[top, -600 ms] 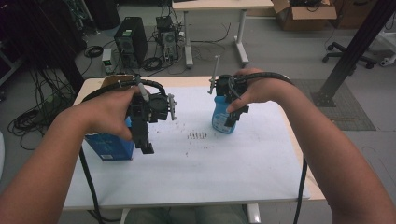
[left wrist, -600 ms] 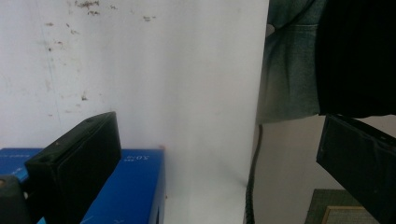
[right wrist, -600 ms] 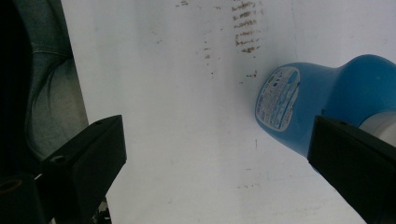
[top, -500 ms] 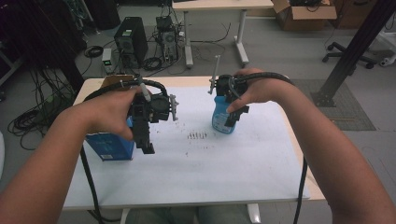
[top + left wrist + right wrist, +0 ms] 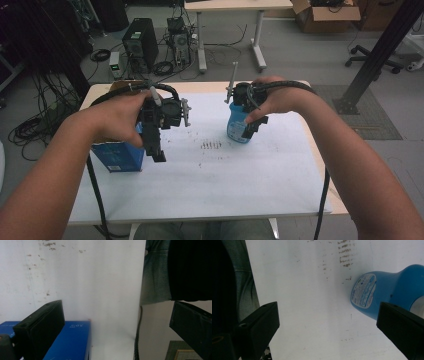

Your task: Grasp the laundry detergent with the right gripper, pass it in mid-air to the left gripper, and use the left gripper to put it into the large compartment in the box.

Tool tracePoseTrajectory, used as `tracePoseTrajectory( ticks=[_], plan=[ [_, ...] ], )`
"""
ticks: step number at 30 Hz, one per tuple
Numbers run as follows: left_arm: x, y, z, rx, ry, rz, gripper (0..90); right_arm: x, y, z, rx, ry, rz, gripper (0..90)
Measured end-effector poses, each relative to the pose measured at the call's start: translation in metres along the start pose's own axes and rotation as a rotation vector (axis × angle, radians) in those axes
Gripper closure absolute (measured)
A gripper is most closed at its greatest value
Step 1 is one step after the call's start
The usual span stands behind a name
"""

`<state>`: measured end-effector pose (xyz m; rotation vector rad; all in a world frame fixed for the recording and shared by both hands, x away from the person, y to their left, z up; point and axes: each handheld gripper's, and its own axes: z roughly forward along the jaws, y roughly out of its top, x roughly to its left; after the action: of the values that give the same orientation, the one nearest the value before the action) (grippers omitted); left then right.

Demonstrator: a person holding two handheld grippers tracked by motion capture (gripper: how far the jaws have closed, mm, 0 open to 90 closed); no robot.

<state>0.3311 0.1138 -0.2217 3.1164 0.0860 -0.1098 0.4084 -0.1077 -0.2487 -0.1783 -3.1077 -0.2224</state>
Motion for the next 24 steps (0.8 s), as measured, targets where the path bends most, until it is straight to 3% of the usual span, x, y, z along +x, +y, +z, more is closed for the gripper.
tracePoseTrajectory(
  ticks=[24],
  plan=[
    [-0.002, 0.01, 0.021, 0.017, -0.014, 0.014, 0.2, 0.001, -0.055, 0.022, -0.085, -0.001, 0.089, 5.2]
  ],
)
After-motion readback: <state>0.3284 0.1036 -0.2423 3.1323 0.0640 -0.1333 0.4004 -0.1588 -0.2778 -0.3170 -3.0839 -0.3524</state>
